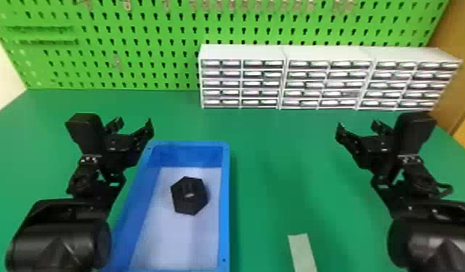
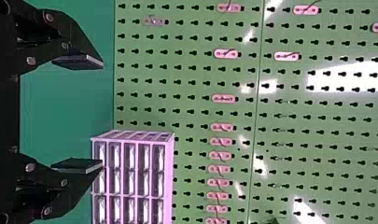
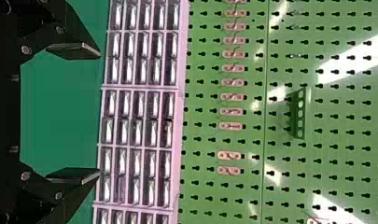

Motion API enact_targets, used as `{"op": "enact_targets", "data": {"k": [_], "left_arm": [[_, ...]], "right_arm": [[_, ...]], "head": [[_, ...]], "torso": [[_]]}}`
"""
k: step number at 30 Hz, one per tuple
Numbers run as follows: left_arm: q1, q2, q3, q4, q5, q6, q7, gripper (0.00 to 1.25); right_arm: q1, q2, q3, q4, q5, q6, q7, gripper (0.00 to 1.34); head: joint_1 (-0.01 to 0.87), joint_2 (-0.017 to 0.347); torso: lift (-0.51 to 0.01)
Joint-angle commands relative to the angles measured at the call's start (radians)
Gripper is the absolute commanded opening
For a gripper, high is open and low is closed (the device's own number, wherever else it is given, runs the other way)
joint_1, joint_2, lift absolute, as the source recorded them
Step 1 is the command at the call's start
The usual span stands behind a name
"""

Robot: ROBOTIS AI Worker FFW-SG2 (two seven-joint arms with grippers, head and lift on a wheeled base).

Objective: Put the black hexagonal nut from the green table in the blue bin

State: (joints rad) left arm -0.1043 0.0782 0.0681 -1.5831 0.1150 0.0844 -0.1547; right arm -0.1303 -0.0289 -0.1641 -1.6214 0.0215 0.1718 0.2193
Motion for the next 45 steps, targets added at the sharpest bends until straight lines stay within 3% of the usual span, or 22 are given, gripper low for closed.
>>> {"op": "enact_targets", "data": {"k": [1,45], "left_arm": [[0.000,0.000,-0.001,0.000,0.000,0.000,0.001,0.75],[0.000,0.000,-0.001,0.000,0.000,0.000,0.001,0.76]], "right_arm": [[0.000,0.000,0.002,0.000,0.000,0.000,0.000,0.96],[-0.006,0.000,0.011,0.002,0.000,0.005,0.000,0.96]], "head": [[0.686,0.052],[0.686,0.052]], "torso": [[-0.097],[-0.097]]}}
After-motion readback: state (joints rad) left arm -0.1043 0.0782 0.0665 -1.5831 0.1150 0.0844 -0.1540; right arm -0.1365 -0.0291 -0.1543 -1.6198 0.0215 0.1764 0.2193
